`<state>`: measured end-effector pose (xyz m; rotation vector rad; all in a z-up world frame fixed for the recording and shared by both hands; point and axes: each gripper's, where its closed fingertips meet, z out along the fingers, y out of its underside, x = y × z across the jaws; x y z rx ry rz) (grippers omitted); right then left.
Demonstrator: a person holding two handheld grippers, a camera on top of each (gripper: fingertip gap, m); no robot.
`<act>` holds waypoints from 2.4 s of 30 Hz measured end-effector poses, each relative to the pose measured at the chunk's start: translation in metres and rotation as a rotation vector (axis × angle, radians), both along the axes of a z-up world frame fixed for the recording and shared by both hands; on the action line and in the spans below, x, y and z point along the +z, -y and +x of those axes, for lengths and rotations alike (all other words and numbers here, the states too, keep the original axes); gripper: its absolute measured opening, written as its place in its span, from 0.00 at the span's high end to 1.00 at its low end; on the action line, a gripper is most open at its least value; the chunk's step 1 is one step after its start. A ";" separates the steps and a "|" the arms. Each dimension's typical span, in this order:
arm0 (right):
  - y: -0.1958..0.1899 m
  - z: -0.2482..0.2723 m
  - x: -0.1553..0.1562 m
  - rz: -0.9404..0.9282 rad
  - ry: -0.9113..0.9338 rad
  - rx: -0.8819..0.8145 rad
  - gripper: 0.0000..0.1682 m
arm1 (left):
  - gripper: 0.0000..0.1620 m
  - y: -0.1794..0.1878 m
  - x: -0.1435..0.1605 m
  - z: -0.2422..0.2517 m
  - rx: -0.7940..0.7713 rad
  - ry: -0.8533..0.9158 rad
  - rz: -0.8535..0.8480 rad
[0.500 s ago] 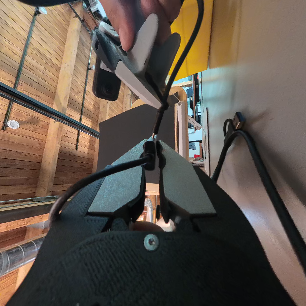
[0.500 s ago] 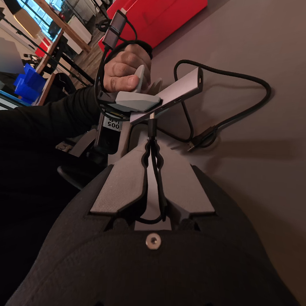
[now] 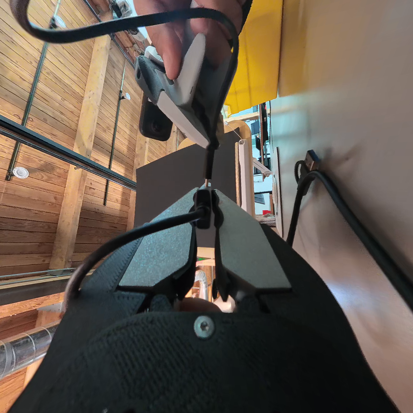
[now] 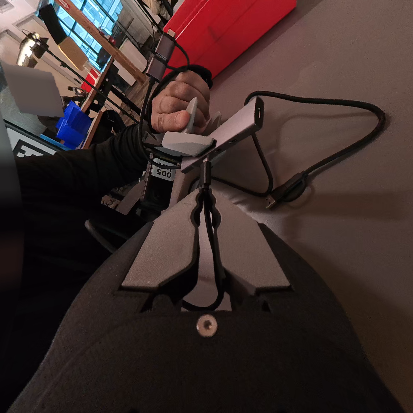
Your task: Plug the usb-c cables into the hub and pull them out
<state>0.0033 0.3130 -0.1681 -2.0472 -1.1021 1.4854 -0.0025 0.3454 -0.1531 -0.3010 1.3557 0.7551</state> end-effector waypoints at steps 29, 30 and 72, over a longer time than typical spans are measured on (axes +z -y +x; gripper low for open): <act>-0.016 -0.014 -0.015 0.048 0.035 -0.077 1.00 | 0.97 -0.014 -0.018 -0.010 0.140 0.019 -0.216; -0.016 -0.015 -0.016 0.043 0.033 -0.077 1.00 | 0.97 -0.014 -0.020 -0.011 0.144 0.013 -0.222; 0.001 -0.031 0.034 0.660 -0.127 0.005 0.88 | 0.95 0.032 0.027 -0.018 -0.606 0.472 -1.489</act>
